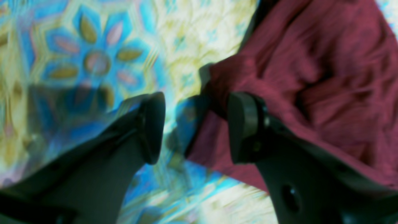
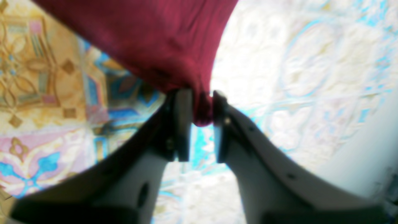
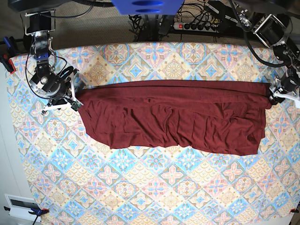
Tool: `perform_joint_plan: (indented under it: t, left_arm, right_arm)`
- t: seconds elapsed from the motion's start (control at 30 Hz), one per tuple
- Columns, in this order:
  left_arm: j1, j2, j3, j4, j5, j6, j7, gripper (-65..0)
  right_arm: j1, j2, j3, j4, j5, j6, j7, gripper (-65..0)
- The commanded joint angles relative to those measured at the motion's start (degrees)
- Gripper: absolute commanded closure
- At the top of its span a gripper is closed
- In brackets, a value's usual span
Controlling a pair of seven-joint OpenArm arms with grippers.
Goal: Layout the t-shirt on the table in an organized manner, then fold the t-shirt properly
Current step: 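Pull the held shirt corners apart with both grippers to straighten it, then release the shirt ends and regrasp the hem edges with both grippers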
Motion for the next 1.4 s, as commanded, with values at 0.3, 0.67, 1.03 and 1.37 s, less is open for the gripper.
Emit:
perform_joint_plan:
  t: [0.3, 0.67, 1.03, 1.37]
  left_arm:
    - [-8.38, -0.01, -1.27, 0.99, 0.96, -0.09, -1.28, -31.9]
    - [-22.71, 3.86, 6.65, -4.81, 14.23, -0.09, -7.96, -31.9]
    - [-33.35, 3.77, 8.49, -27.84, 20.92, 6.06, -26.16, -31.9]
    - [-39.15, 3.95, 8.49, -41.03, 28.04, 14.24, -41.72, -32.2]
  right_arm:
    - [1.10, -1.67, 7.93, 4.45, 0.30, -0.29, 0.65, -17.2]
    - [10.07, -7.12, 6.88, 3.83, 0.30, -0.29, -1.64, -17.2]
    - [12.79, -9.67, 6.97, 3.83, 0.30, -0.29, -2.87, -17.1]
    - [12.71, -9.67, 7.05, 3.83, 0.30, -0.29, -2.95, -17.1]
